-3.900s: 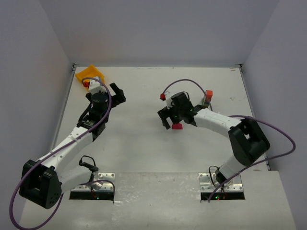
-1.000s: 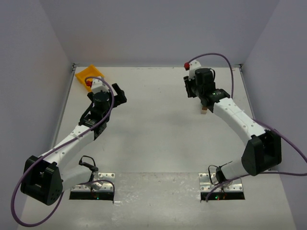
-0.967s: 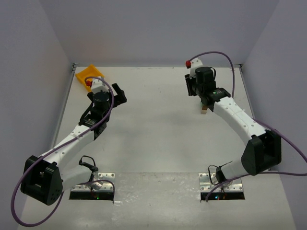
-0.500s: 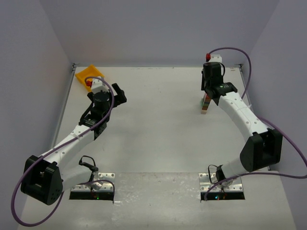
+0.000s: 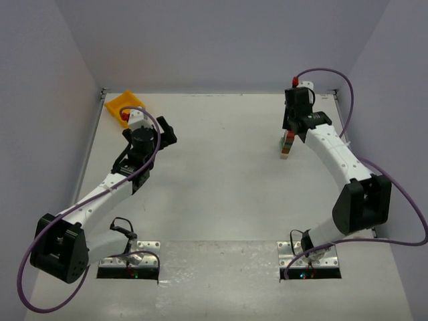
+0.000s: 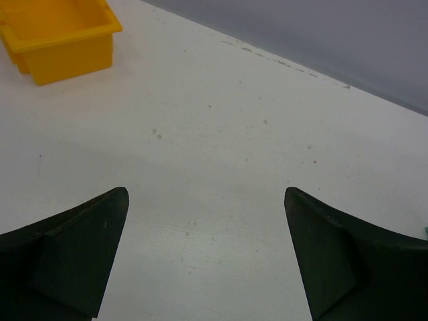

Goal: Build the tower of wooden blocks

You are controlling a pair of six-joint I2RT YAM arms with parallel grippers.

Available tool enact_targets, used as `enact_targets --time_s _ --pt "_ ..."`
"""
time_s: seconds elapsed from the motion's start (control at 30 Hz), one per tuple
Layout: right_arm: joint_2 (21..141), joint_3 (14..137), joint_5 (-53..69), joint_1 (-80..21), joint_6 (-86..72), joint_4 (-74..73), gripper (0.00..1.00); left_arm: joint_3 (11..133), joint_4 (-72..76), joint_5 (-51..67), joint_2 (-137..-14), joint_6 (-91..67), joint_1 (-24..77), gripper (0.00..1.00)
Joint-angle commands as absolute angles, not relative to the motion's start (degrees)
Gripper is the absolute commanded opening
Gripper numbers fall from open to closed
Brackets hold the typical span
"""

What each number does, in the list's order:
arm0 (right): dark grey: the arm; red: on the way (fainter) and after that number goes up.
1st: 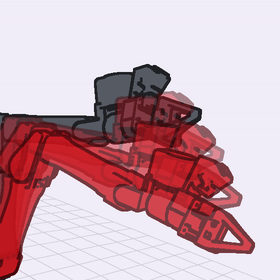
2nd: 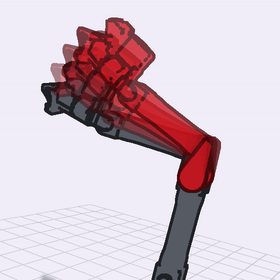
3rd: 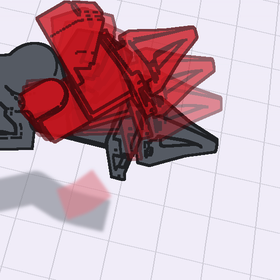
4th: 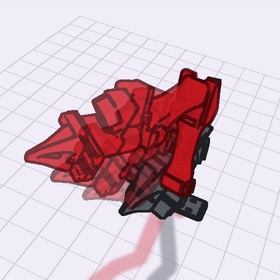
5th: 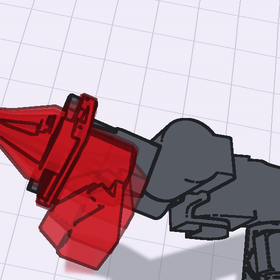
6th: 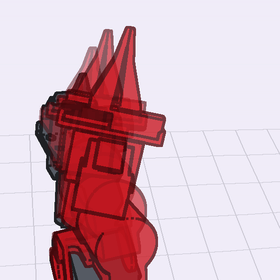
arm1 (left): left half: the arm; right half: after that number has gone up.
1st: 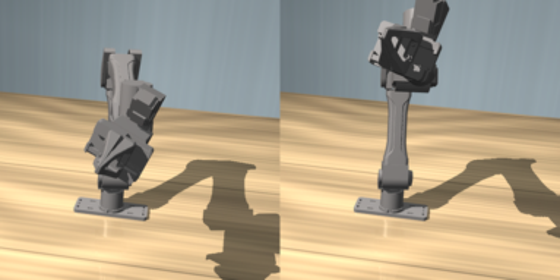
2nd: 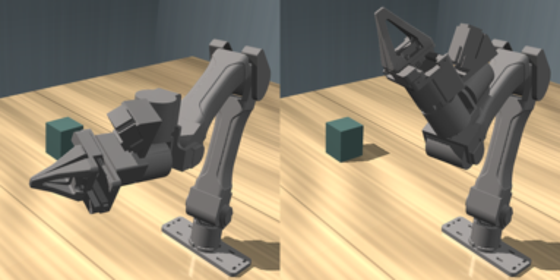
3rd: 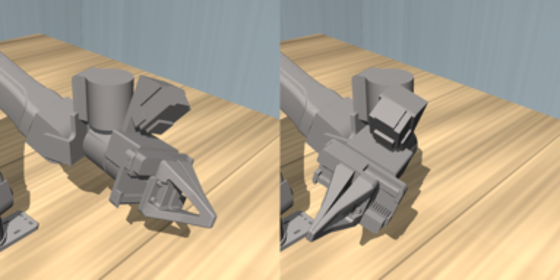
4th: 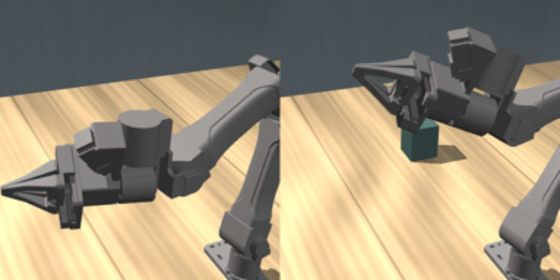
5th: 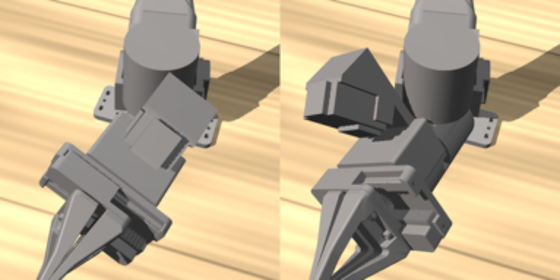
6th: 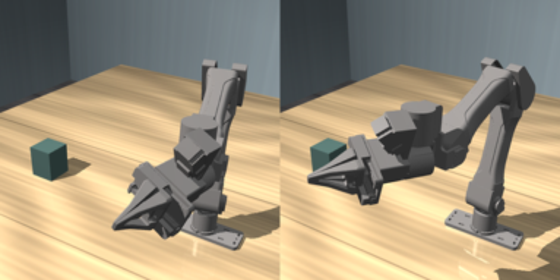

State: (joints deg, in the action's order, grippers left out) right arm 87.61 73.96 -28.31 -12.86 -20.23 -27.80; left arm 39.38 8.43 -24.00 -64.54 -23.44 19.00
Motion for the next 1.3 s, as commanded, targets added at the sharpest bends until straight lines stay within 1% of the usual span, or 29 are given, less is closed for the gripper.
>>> enact_targets --time_s 0.0,0.6,1.1,1.27 --pt "88.0 78.0 -30.4 -12.5 -23.5 -29.3 0.07 40.7 11.4 -25.2 -64.5 -23.6 18.5 1.00" --pt "93.1 83.1 -26.8 -11.2 -23.3 -32.1 0.09 40.9 11.0 -25.7 -65.2 -23.8 18.5 1.00" --pt "92.9 82.4 -26.2 -10.0 -23.0 -33.5 0.11 41.4 11.0 -25.3 -66.0 -23.8 18.5 1.00" --pt "92.9 82.7 -23.8 -9.8 -23.1 -33.6 0.11 41.4 11.1 -25.1 -66.3 -23.7 18.5 1.00"
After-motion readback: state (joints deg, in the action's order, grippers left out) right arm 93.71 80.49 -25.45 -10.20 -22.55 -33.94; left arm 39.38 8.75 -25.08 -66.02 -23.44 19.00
